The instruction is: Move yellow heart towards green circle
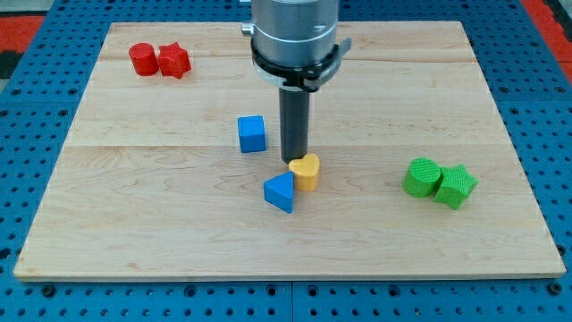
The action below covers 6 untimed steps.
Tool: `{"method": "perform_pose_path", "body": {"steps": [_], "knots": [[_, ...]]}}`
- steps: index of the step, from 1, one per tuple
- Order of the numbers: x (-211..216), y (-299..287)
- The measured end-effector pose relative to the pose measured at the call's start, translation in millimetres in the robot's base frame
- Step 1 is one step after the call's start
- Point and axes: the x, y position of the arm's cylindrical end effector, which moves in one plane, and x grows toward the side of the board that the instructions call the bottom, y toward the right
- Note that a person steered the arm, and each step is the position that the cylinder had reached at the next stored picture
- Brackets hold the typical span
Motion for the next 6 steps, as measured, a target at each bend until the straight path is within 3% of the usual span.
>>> {"method": "perform_pose_path", "body": {"steps": [3,4,6], "knots": [[56.2,65.4],[55.6,74.8],[123.5,70.9]]}}
